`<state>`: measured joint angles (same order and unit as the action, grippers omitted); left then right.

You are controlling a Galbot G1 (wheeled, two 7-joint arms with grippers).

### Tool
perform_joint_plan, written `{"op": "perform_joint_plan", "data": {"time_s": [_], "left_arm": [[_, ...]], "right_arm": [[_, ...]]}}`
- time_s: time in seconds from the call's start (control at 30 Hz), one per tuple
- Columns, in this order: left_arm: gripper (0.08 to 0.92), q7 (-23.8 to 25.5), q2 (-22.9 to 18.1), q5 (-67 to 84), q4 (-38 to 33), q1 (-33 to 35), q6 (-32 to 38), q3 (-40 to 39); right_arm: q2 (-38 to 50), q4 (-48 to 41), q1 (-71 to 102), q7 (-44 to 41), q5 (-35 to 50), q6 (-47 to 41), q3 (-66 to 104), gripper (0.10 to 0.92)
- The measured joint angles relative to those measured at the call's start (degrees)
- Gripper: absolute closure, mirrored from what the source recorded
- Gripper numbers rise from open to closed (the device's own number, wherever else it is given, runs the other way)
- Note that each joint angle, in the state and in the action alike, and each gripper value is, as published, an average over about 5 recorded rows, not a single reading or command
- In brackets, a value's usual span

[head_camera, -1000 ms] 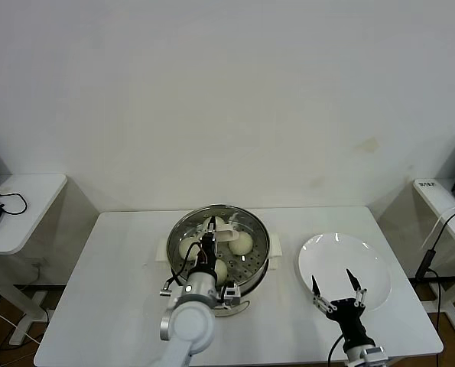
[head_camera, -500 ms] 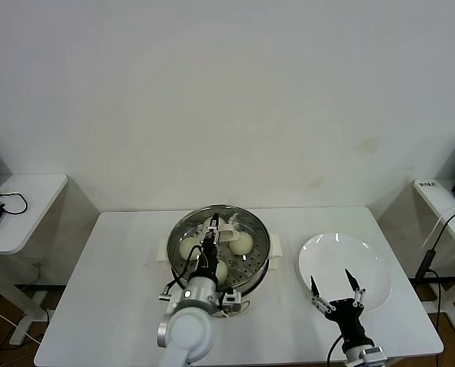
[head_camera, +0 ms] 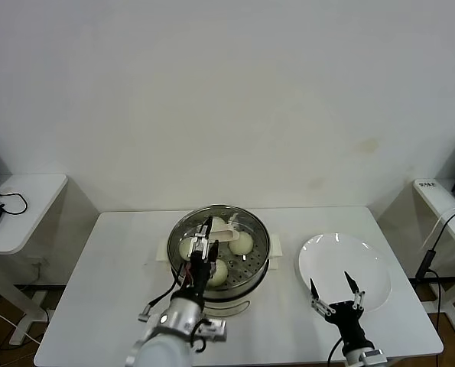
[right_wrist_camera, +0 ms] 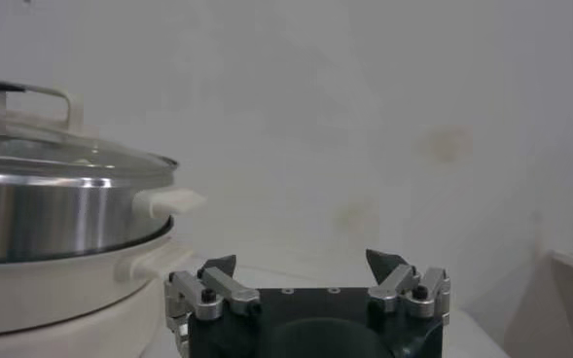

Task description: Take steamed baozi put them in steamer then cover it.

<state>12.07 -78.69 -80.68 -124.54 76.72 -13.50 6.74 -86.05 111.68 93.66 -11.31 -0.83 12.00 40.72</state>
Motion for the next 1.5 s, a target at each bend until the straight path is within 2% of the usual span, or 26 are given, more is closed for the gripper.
{"op": "perform_joint_plan", "data": {"time_s": [0.17,0.37,0.6,0.8,1.13,1.5], "left_arm": [[0.177,-4.0,1.7,11.5,-3.3,5.3,4.8,3.4],[0.177,-10.8,2.5,33.2,-5.5,11.3,9.9,9.3],[0.177,-17.5,2.1,57.4,-6.8,18.2,14.1,16.1],[0.177,-21.5,1.6,72.5,-6.3,24.4,18.9,20.8],[0.177,-24.4,1.9,82.4,-5.0,32.7,24.0,24.9],[0.177,-25.2,1.6,86.1,-5.6,37.4,23.7,26.0]], "right_arm": [[0.9,0.0,0.5,-0.3,1.0,-0.3,-0.3,0.203],[2.8,0.5,1.7,-0.5,2.9,-0.6,-0.6,0.203],[5.5,1.8,3.8,-0.1,5.2,-1.9,-1.6,0.203],[8.1,4.5,7.3,1.0,7.8,-4.7,-2.2,0.203],[9.8,9.8,12.9,3.7,9.9,-11.1,-3.5,0.203],[10.7,12.8,16.8,4.7,10.1,-14.3,-4.1,0.203]]}}
